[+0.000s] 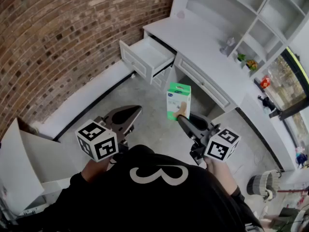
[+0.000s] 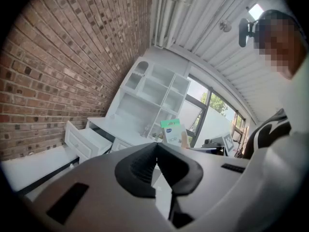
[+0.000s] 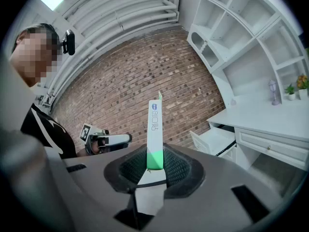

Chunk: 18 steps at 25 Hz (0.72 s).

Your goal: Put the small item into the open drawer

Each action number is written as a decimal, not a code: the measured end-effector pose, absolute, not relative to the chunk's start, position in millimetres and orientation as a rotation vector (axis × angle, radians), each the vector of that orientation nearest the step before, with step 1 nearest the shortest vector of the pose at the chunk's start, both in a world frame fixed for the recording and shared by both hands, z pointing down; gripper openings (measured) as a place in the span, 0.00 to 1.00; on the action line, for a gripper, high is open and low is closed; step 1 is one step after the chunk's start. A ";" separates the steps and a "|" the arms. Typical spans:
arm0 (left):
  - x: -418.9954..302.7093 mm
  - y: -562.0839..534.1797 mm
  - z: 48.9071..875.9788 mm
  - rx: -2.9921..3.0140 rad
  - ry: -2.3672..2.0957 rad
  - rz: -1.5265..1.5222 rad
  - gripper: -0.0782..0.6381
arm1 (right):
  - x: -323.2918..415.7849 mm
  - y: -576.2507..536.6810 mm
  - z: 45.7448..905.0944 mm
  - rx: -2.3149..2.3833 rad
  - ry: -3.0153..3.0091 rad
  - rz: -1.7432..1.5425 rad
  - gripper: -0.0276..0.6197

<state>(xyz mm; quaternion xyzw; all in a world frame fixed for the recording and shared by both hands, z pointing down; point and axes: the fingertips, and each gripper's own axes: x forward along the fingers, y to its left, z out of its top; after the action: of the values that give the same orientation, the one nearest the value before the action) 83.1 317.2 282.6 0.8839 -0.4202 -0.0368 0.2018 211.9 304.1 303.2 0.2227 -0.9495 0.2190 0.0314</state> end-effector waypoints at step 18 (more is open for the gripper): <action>66.3 303.5 302.6 2.403 -1.208 -0.151 0.11 | 188.0 289.9 321.0 0.587 -2.885 0.694 0.19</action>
<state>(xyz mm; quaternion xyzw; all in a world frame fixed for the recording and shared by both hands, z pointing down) 66.3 303.5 302.6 0.8699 -0.4371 -0.0547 0.2219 188.0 289.9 321.0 0.1939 -0.9521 0.2292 0.0585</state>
